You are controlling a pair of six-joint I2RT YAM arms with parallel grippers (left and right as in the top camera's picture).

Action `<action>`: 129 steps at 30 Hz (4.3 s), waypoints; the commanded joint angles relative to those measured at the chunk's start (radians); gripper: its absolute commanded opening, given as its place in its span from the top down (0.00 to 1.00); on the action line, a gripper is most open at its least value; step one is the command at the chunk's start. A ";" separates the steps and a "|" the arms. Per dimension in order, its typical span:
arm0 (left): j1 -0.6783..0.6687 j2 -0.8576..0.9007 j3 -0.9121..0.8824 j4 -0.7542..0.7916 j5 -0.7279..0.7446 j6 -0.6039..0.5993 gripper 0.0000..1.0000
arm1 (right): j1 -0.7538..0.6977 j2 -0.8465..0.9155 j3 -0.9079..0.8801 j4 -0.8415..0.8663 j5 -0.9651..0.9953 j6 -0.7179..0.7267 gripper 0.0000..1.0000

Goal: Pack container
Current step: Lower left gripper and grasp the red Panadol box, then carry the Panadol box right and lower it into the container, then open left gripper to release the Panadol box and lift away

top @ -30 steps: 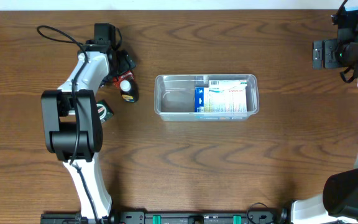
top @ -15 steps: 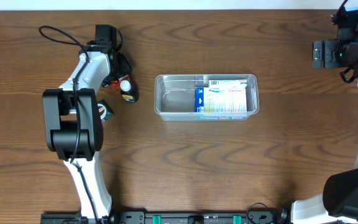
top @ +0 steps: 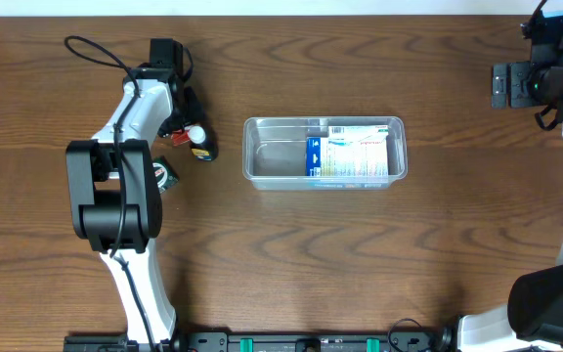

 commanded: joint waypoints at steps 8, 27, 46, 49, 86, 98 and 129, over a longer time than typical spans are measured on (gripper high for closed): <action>0.005 -0.171 0.007 -0.050 -0.009 0.208 0.44 | -0.002 -0.004 0.005 0.000 -0.004 0.010 0.01; -0.112 -0.539 0.007 -0.225 0.279 0.523 0.46 | -0.002 -0.004 0.005 0.000 -0.004 0.010 0.01; -0.574 -0.534 -0.035 -0.101 0.285 0.900 0.50 | -0.002 -0.004 0.005 0.000 -0.004 0.010 0.01; -0.607 -0.525 -0.055 -0.041 0.284 0.900 0.49 | -0.002 -0.004 0.005 0.000 -0.004 0.010 0.01; -0.760 -0.237 -0.056 0.229 0.266 1.205 0.49 | -0.002 -0.004 0.005 0.000 -0.004 0.010 0.01; -0.760 -0.213 -0.056 0.218 0.266 1.205 0.49 | -0.002 -0.004 0.005 0.000 -0.004 0.010 0.01; -0.760 -0.163 -0.056 0.233 0.266 1.205 0.34 | -0.002 -0.004 0.005 0.000 -0.004 0.010 0.01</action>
